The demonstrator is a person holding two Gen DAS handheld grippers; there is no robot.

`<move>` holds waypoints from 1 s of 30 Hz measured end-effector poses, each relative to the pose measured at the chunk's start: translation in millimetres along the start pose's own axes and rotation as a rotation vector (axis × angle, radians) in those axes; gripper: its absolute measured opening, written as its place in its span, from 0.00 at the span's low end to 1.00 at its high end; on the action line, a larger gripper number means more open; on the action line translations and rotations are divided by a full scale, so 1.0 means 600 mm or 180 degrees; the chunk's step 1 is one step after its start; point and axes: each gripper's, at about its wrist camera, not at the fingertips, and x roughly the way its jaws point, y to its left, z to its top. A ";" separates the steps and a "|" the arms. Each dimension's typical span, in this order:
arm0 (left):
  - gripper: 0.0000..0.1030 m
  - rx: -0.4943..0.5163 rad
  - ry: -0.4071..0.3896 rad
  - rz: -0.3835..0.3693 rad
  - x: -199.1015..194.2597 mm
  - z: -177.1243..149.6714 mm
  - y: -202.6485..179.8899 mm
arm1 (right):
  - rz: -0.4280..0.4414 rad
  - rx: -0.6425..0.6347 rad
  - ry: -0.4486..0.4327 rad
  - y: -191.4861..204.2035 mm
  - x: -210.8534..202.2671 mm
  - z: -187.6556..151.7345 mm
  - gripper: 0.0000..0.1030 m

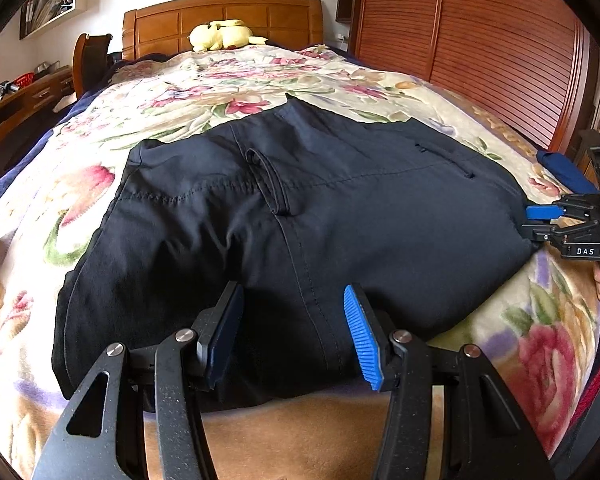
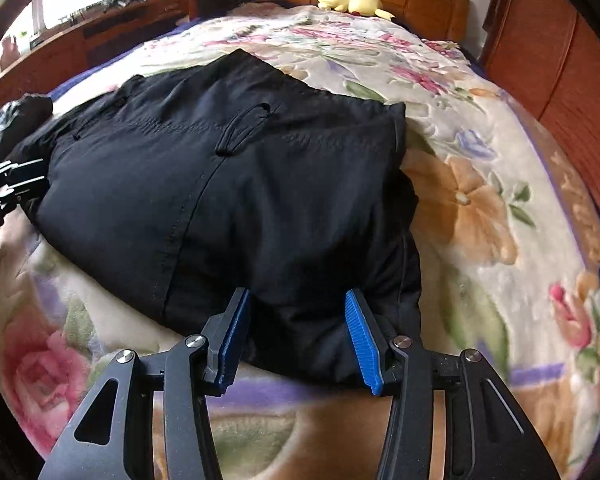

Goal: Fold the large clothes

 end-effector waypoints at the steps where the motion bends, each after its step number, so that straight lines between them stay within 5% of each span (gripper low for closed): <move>1: 0.52 -0.0002 0.0000 -0.0001 0.001 0.001 0.001 | -0.0058 -0.0035 -0.0015 0.005 -0.008 0.003 0.49; 6: 0.52 -0.0002 -0.0005 -0.0002 0.001 0.000 0.002 | -0.0099 -0.0026 -0.0295 0.037 -0.057 0.031 0.49; 9: 0.52 -0.0010 -0.0005 -0.0011 0.001 0.001 0.001 | 0.0113 -0.0048 -0.0395 0.070 -0.066 0.045 0.49; 15: 0.52 -0.0004 -0.0007 -0.0010 0.001 0.001 0.001 | 0.0297 -0.0143 -0.0304 0.128 -0.031 0.059 0.49; 21: 0.52 0.0017 0.0002 -0.0014 0.002 0.000 0.000 | 0.0571 0.0026 -0.0128 0.107 0.024 0.042 0.49; 30: 0.52 0.0013 0.0004 -0.0016 0.003 0.000 0.000 | 0.0115 -0.0026 -0.0260 0.067 -0.048 0.016 0.49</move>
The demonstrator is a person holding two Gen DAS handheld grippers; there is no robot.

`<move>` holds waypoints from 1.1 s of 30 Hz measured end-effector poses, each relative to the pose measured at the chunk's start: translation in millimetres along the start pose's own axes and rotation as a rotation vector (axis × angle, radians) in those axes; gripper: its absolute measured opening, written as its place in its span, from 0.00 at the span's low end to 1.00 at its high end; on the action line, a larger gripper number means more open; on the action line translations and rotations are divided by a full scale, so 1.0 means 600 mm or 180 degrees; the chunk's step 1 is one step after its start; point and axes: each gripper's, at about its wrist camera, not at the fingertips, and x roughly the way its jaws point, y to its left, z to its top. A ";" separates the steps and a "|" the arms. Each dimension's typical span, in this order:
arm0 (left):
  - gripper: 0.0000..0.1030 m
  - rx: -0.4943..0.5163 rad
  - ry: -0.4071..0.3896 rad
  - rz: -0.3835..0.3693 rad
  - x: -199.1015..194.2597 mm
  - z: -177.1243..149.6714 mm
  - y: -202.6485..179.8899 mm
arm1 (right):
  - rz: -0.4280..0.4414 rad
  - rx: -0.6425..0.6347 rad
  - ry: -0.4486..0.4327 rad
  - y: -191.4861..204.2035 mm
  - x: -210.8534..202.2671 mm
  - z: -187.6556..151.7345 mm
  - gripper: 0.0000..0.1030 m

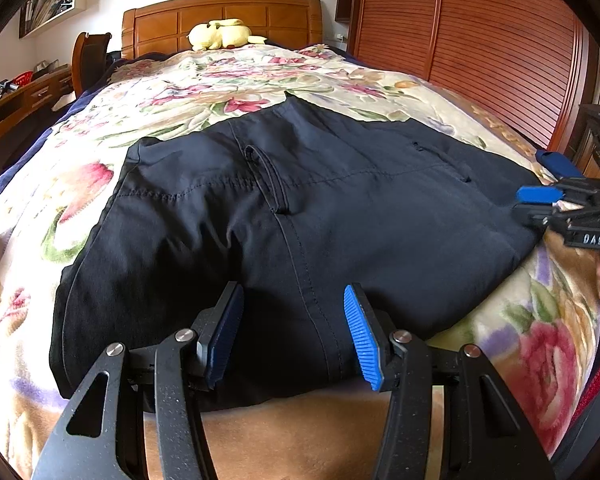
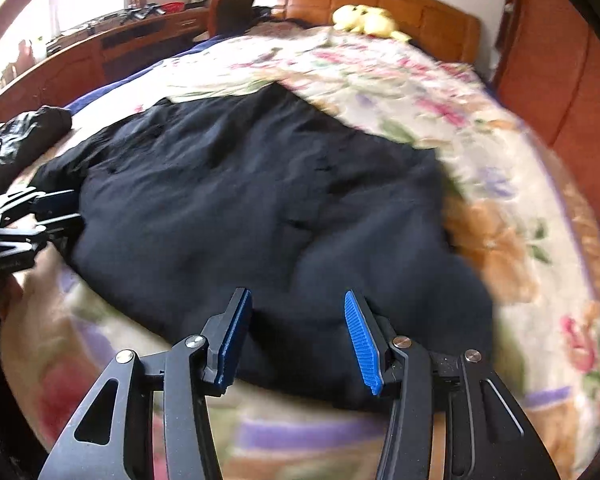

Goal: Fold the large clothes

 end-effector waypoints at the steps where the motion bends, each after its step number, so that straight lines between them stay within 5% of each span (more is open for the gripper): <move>1: 0.52 0.0000 0.0000 -0.0001 0.000 0.000 0.000 | -0.0030 0.0042 0.0014 -0.013 -0.004 -0.006 0.49; 15: 0.52 -0.0002 0.0000 0.0000 0.000 0.000 -0.001 | -0.0148 0.0274 0.0161 -0.042 -0.015 -0.030 0.49; 19: 0.52 0.0004 -0.0001 0.0004 0.000 0.000 -0.001 | -0.0353 0.0441 0.0086 -0.080 -0.037 -0.028 0.62; 33: 0.52 0.0004 0.0000 0.0005 0.000 -0.001 -0.002 | 0.0219 0.1111 0.0420 -0.150 0.020 -0.058 0.76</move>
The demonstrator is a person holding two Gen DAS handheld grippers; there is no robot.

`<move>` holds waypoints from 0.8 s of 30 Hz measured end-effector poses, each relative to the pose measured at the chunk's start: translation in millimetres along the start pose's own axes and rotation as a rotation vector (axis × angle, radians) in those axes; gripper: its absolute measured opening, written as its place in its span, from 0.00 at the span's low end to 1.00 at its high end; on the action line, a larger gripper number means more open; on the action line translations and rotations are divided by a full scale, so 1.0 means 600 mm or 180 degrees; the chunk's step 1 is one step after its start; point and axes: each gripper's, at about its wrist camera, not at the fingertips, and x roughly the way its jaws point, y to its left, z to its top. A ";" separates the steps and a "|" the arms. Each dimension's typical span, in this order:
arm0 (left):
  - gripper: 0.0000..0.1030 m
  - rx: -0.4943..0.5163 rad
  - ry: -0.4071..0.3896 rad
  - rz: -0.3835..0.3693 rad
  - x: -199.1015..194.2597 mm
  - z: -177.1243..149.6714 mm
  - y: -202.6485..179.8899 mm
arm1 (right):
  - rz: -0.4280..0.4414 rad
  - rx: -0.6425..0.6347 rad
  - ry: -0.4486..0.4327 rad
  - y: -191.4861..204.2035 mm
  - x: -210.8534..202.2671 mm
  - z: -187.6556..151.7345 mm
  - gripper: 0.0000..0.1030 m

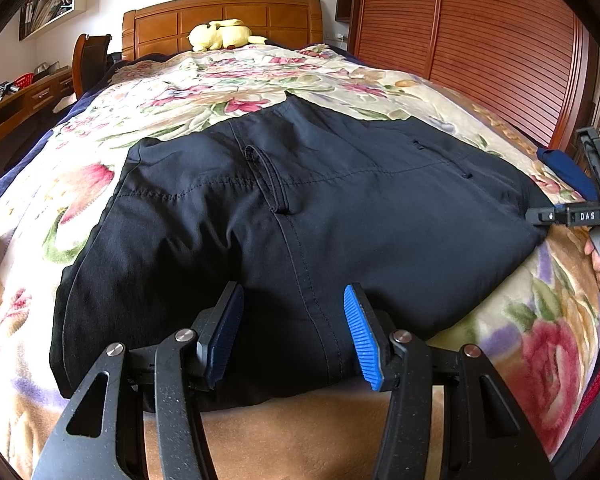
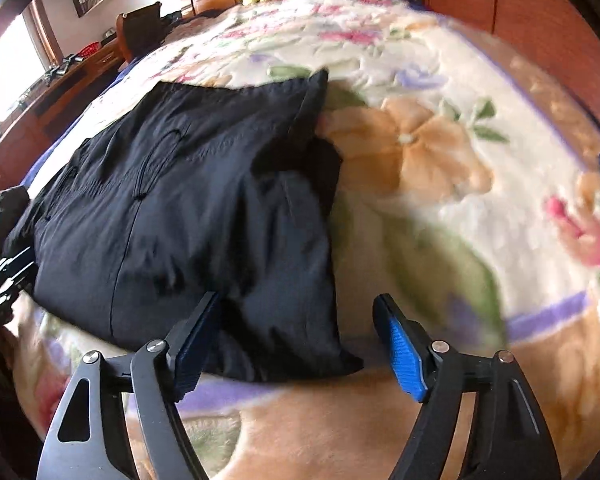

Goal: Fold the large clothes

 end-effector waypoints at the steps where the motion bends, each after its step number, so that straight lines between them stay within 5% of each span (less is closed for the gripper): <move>1: 0.52 0.0001 0.0000 0.0000 0.000 0.000 0.000 | 0.0037 -0.0003 0.0036 0.000 0.005 -0.002 0.76; 8: 0.52 -0.0001 -0.0002 -0.0002 0.000 0.000 0.000 | 0.0064 -0.0077 0.0050 0.001 0.021 0.002 0.76; 12: 0.52 -0.0003 0.0002 -0.0003 0.000 0.000 -0.001 | 0.0262 -0.0023 0.0066 -0.003 0.026 0.002 0.58; 16: 0.52 0.0001 -0.0003 -0.0008 -0.001 0.000 -0.001 | 0.0348 0.0008 0.0017 -0.001 0.007 0.005 0.28; 20: 0.52 -0.0043 -0.0047 -0.0127 -0.013 -0.004 0.007 | -0.0015 -0.0257 -0.0261 0.048 -0.042 0.017 0.19; 24: 0.52 0.0004 -0.0162 -0.0237 -0.046 -0.014 0.016 | -0.0097 -0.0453 -0.0517 0.103 -0.092 0.043 0.17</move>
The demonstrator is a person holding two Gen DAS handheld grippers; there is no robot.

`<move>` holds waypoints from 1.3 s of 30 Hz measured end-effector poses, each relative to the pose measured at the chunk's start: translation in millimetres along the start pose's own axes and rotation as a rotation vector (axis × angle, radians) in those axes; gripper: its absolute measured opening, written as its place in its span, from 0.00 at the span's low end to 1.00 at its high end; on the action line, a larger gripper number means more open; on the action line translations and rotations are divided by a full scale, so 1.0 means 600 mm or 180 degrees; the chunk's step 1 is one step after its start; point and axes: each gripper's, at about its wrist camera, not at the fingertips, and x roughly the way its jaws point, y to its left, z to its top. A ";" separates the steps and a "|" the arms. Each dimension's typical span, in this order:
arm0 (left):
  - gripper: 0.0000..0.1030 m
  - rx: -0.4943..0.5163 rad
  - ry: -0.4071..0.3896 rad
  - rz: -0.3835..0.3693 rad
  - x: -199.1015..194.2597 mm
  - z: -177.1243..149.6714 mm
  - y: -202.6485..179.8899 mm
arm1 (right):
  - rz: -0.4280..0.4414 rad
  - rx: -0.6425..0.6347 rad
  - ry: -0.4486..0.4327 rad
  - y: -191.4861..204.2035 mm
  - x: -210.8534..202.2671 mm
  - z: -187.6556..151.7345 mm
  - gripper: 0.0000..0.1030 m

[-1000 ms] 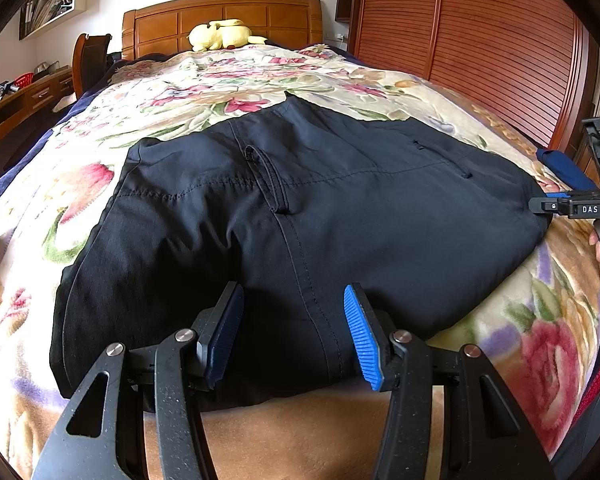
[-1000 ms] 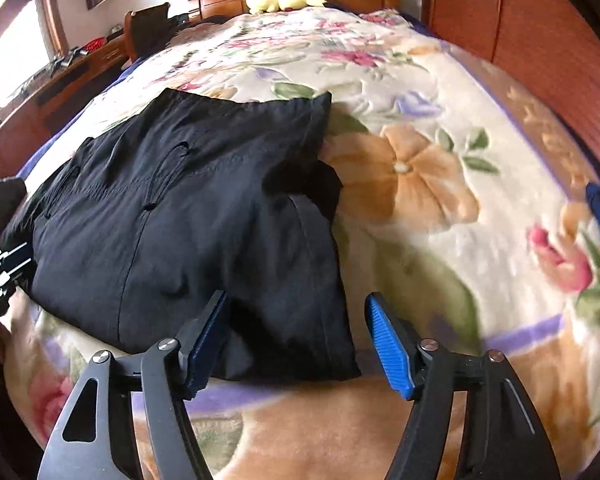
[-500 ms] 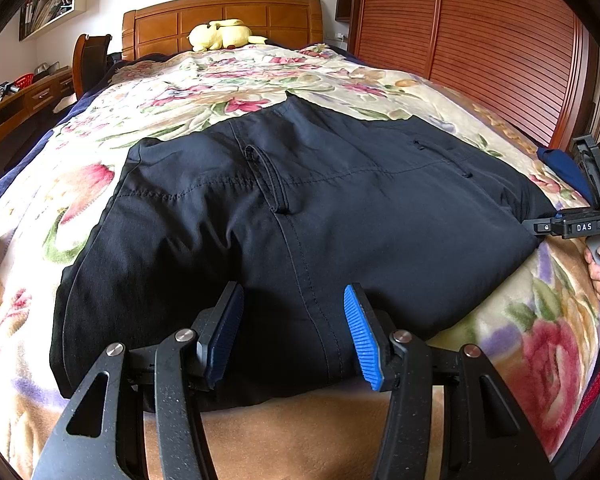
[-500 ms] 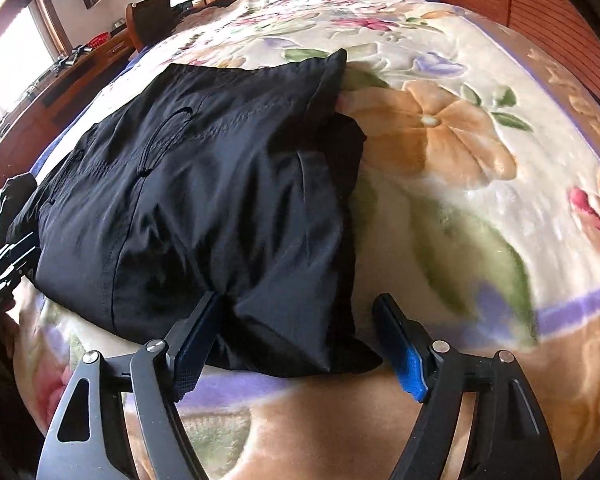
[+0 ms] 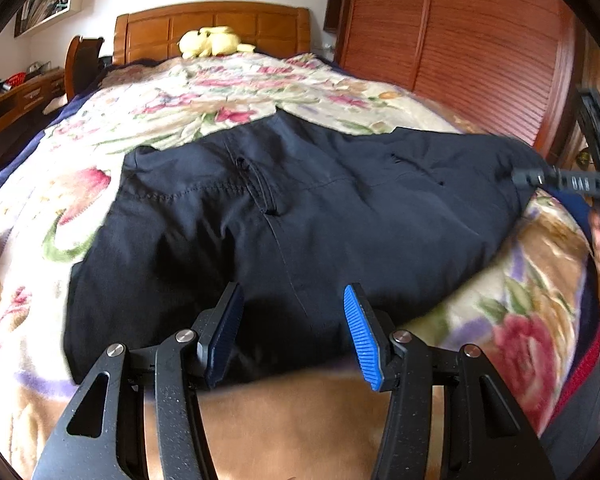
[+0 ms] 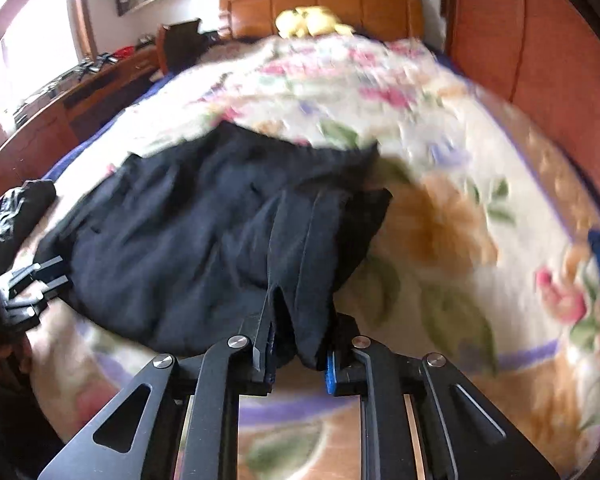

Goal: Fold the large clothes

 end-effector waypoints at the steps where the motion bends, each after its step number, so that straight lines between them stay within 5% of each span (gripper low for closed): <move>1: 0.52 0.0017 -0.0028 -0.0020 -0.011 -0.003 0.001 | -0.0014 -0.0060 -0.0057 0.015 -0.011 0.013 0.17; 8: 0.52 -0.0027 -0.0194 0.0056 -0.082 -0.030 0.049 | 0.0003 -0.0541 -0.0323 0.140 -0.059 0.062 0.16; 18: 0.52 -0.0280 -0.0380 0.0279 -0.164 -0.077 0.147 | 0.0317 -0.1096 -0.0471 0.346 -0.038 0.103 0.15; 25: 0.52 -0.0411 -0.0366 0.0375 -0.171 -0.098 0.190 | 0.0755 -0.1133 -0.0188 0.460 0.027 0.109 0.24; 30: 0.52 -0.0459 -0.0389 0.0355 -0.173 -0.094 0.196 | 0.0917 -0.1113 -0.0024 0.477 0.051 0.112 0.45; 34: 0.52 -0.0418 -0.0414 0.0316 -0.173 -0.087 0.187 | 0.0886 -0.1071 -0.0168 0.456 0.035 0.133 0.47; 39: 0.52 -0.0347 -0.0428 0.0278 -0.170 -0.081 0.171 | 0.0494 -0.1099 -0.0252 0.402 0.023 0.108 0.47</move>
